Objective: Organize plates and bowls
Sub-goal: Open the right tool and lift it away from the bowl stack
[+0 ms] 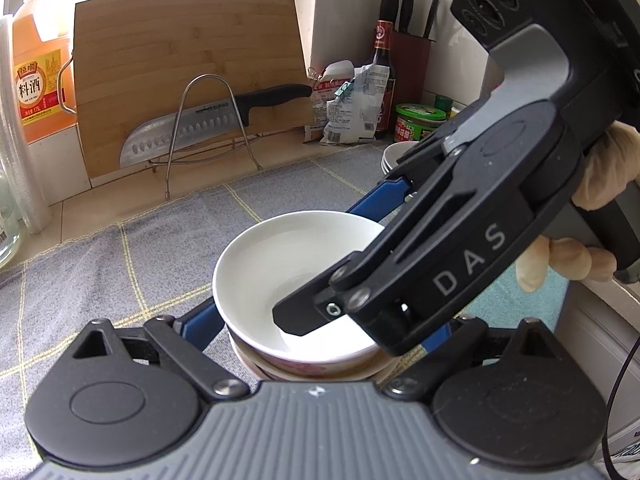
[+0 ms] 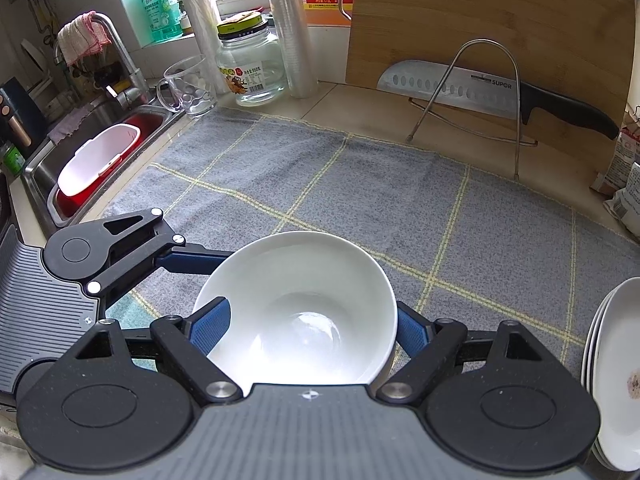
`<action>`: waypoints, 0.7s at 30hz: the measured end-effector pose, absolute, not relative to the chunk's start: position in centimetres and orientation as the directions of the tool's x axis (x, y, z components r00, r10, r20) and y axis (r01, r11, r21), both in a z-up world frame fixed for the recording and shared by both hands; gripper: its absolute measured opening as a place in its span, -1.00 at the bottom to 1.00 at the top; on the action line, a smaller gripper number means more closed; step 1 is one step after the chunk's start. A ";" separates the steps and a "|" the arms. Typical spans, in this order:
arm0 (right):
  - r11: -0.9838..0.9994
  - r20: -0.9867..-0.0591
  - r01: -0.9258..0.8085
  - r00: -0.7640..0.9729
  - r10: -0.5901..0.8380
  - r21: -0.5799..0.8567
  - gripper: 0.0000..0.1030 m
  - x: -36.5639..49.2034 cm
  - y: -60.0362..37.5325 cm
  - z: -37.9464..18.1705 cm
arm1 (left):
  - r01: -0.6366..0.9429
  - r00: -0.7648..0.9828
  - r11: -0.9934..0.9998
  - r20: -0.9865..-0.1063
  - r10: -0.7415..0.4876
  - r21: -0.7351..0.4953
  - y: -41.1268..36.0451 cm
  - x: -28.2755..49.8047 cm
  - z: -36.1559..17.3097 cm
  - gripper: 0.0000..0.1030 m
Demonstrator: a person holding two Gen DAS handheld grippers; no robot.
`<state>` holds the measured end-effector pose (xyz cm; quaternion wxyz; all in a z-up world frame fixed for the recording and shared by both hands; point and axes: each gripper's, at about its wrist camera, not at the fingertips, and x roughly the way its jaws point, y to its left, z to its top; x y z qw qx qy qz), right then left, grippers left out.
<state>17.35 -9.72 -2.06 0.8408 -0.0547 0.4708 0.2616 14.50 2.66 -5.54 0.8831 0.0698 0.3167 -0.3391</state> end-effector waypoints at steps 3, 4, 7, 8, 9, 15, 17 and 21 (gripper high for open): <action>0.857 -0.820 -0.491 0.421 0.388 0.154 0.74 17.3 -9.7 -2.1 | 0.646 0.568 0.758 -0.607 -0.555 -0.089 2.6 14.5 -5.5 0.87; 0.858 -0.820 -0.491 0.422 0.387 0.153 0.74 17.3 -9.7 -2.1 | 0.648 0.566 0.757 -0.608 -0.556 -0.089 2.6 14.6 -5.5 0.88; 0.859 -0.819 -0.488 0.422 0.388 0.155 0.79 17.4 -9.8 -2.1 | 0.655 0.561 0.750 -0.607 -0.563 -0.090 2.6 14.6 -5.5 0.90; 0.858 -0.817 -0.488 0.424 0.392 0.158 0.86 17.4 -9.8 -2.1 | 0.656 0.562 0.750 -0.607 -0.562 -0.087 2.6 14.6 -5.5 0.90; 0.858 -0.814 -0.488 0.427 0.394 0.159 0.92 17.4 -9.8 -2.1 | 0.657 0.562 0.749 -0.608 -0.561 -0.084 2.6 14.5 -5.5 0.90; 0.869 -0.805 -0.467 0.448 0.389 0.160 1.00 17.2 -10.4 -1.8 | 0.658 0.573 0.749 -0.595 -0.564 -0.076 3.2 13.8 -5.0 0.97; 0.877 -0.800 -0.449 0.457 0.389 0.170 1.00 17.0 -10.9 -1.9 | 0.655 0.573 0.752 -0.598 -0.560 -0.076 3.6 13.6 -5.0 0.97; 0.890 -0.789 -0.410 0.471 0.395 0.201 1.00 16.6 -11.7 -2.1 | 0.654 0.566 0.752 -0.606 -0.559 -0.083 4.1 13.5 -5.5 0.99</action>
